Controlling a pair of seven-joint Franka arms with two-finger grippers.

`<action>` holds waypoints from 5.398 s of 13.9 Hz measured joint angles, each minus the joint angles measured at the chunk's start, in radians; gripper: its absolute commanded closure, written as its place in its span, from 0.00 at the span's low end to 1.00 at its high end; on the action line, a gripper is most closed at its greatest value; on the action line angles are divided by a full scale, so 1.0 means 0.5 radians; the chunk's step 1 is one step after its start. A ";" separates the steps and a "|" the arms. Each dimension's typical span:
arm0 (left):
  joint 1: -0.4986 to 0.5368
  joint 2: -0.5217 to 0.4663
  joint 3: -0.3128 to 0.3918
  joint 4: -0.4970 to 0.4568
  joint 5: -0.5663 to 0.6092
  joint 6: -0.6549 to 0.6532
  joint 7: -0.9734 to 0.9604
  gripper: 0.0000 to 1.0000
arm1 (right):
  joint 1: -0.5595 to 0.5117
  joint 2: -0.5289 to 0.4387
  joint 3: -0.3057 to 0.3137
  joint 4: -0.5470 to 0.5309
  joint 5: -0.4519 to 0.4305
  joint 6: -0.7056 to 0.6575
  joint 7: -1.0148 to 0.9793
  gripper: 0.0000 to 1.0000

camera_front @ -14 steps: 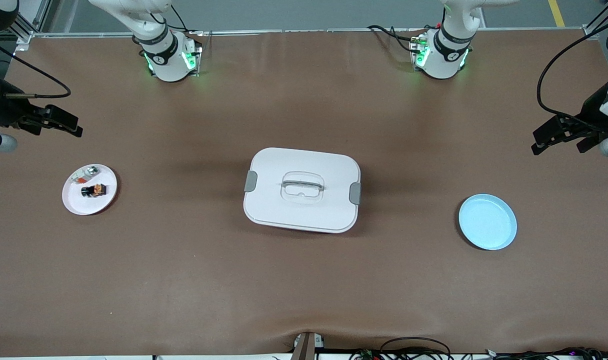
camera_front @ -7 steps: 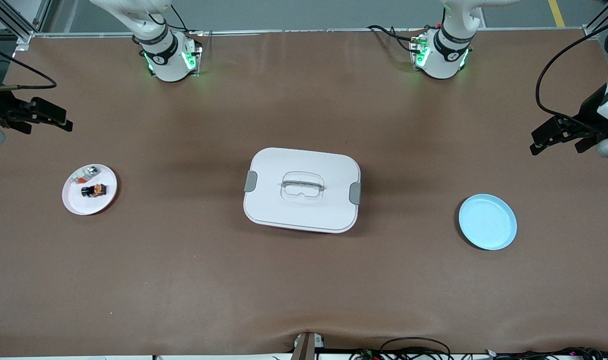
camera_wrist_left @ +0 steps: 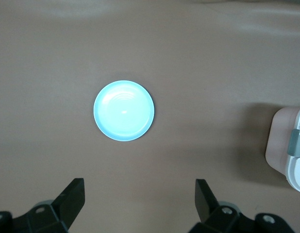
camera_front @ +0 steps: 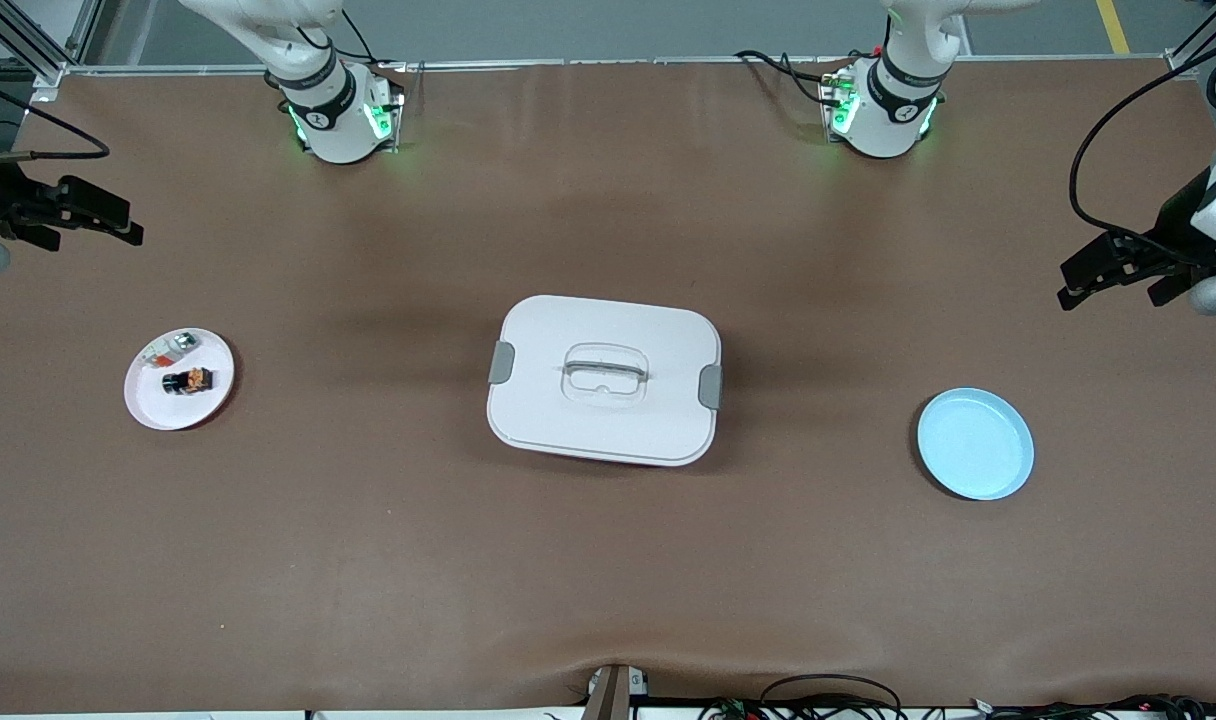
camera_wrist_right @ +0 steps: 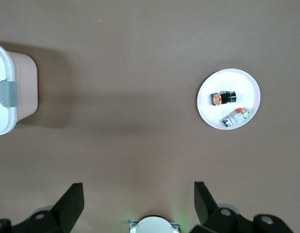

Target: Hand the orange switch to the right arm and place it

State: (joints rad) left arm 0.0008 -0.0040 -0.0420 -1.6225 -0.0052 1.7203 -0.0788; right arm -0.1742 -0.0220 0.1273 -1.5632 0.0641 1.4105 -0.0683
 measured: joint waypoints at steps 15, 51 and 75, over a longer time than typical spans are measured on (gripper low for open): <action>0.001 0.000 0.000 0.000 0.000 0.000 0.000 0.00 | 0.206 -0.069 -0.231 0.001 0.005 -0.048 0.001 0.00; -0.002 0.015 -0.002 0.009 0.000 -0.114 0.126 0.00 | 0.292 -0.242 -0.266 -0.071 -0.093 0.147 0.149 0.00; -0.001 0.015 -0.002 0.009 0.000 -0.115 0.126 0.00 | 0.291 -0.266 -0.284 -0.114 -0.094 0.171 0.234 0.00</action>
State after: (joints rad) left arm 0.0004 0.0037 -0.0428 -1.6182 -0.0052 1.6630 -0.0157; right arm -0.0285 -0.1551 -0.0147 -1.6204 0.0170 1.4962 0.0484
